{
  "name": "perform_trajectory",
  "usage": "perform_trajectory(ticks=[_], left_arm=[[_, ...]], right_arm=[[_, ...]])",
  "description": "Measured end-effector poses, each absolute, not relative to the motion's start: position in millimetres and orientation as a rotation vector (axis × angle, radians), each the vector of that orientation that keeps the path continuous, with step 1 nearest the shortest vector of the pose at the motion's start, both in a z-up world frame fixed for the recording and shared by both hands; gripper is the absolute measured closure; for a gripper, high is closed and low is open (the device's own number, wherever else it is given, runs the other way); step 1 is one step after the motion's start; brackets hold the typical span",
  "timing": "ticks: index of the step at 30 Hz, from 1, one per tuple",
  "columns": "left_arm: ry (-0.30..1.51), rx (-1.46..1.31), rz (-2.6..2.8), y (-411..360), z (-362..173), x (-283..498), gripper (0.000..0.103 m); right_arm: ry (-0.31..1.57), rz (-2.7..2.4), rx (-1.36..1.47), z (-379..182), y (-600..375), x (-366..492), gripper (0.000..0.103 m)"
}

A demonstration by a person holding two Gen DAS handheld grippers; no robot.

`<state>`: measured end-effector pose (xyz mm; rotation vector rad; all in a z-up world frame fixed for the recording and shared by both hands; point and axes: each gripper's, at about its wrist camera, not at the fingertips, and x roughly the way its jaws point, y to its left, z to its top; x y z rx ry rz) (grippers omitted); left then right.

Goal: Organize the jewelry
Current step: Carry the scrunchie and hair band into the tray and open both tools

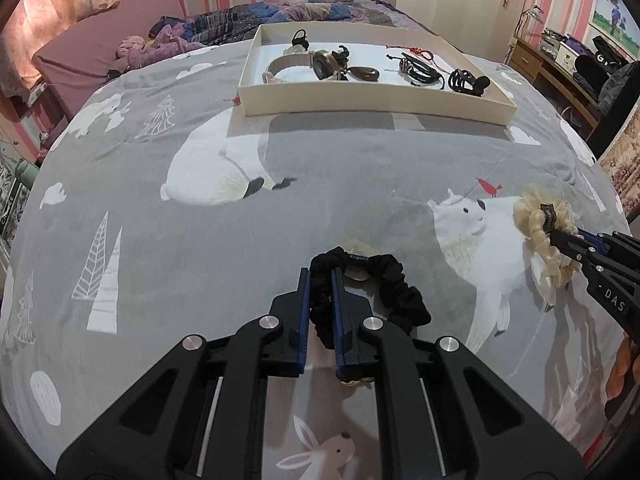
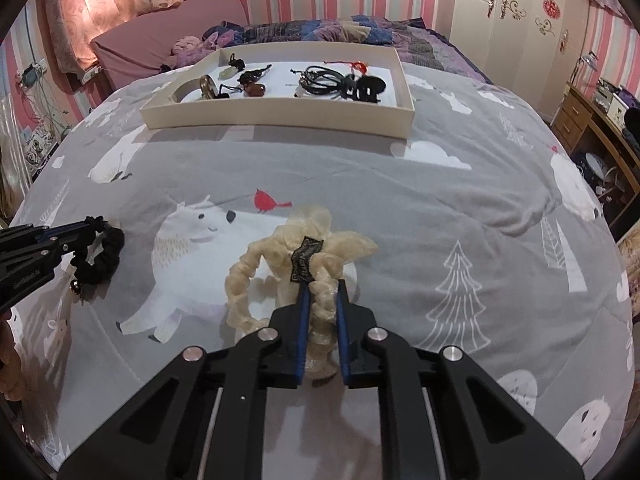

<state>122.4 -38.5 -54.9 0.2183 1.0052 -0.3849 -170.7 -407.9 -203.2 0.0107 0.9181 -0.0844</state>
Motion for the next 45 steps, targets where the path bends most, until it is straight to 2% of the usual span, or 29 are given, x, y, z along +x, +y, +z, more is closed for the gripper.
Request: perform_trajectory(ticks=[14, 28, 38, 45], left_arm=[[1.017, 0.206, -0.410, -45.9, -54.0, 145.5, 0.095], [0.966, 0.195, -0.429, -61.4, -25.0, 185.0, 0.095], [0.879, 0.118, -0.486, -101.8, 12.4, 249.4, 0.095], [0.859, 0.063, -0.532, -124.2, 9.7, 278.5, 0.095]], right_arm=[[0.919, -0.072, -0.018, -200.1, -407.9, -143.1, 0.092], [0.875, -0.041, -0.021, -174.5, -403.1, -105.3, 0.092], [0.801, -0.063, 0.007, -142.3, -414.5, -34.7, 0.092], [0.803, -0.087, 0.022, -156.4, -423.2, 1.7, 0.092]])
